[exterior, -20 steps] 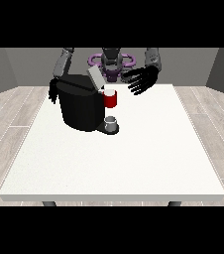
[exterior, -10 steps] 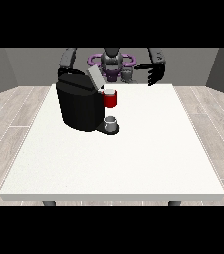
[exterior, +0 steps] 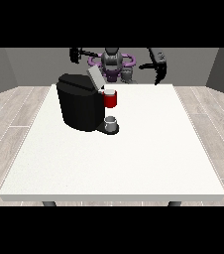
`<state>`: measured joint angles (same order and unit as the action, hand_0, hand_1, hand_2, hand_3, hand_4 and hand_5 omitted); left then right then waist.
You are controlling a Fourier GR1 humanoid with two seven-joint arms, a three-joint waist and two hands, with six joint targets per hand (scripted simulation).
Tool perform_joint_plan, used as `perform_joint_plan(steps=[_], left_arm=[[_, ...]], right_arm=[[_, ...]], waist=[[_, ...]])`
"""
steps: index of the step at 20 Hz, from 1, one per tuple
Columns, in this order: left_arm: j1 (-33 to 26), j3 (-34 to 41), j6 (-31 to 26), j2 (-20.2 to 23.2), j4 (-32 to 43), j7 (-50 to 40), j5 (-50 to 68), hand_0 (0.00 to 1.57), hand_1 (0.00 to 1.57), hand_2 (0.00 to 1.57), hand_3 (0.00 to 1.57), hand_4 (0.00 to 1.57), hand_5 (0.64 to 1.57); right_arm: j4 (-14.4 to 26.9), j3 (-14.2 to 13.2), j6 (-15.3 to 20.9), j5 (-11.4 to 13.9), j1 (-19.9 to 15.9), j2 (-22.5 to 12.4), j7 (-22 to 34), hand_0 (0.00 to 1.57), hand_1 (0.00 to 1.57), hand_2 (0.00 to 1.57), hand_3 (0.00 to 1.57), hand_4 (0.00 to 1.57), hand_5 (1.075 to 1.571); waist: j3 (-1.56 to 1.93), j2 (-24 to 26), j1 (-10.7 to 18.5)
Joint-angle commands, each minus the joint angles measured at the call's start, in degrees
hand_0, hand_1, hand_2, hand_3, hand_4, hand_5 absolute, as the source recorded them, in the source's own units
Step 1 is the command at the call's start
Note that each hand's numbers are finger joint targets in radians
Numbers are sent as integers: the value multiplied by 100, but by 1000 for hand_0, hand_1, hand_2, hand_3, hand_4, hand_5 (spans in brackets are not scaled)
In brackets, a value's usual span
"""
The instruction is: Insert the coffee pod into the coffee machine and close the lid
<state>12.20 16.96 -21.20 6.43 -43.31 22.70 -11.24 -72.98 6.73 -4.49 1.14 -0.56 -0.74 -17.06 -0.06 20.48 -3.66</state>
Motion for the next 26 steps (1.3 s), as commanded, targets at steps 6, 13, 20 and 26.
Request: perform_joint_plan(steps=[6, 13, 20, 26], left_arm=[[-648, 42, -246, 218, -357, 686, 242, 0, 0, 0, 0, 217, 1571], [-288, -264, -402, -9, -1172, 439, 530, 0, 0, 0, 0, 203, 1571], [-766, -689, -453, -167, -2075, 54, 593, 0, 0, 0, 0, 185, 1571], [-1101, -737, -481, -18, -2534, 317, 653, 0, 0, 0, 0, 376, 1571]], right_arm=[[-1880, 593, 599, 366, -360, 72, 875, 0, 0, 0, 0, 338, 1571], [-1791, 708, 1278, 694, -853, 73, 1075, 0, 0, 0, 0, 366, 1571], [-1496, 695, 1916, 1152, -1231, 74, 1461, 0, 0, 0, 0, 208, 1571], [-894, -103, 1556, 911, -1772, 60, 1105, 0, 0, 0, 0, 353, 1571]], waist=[[2, -549, -79], [5, -1471, 569], [6, -1451, 906], [6, -1804, 987]])
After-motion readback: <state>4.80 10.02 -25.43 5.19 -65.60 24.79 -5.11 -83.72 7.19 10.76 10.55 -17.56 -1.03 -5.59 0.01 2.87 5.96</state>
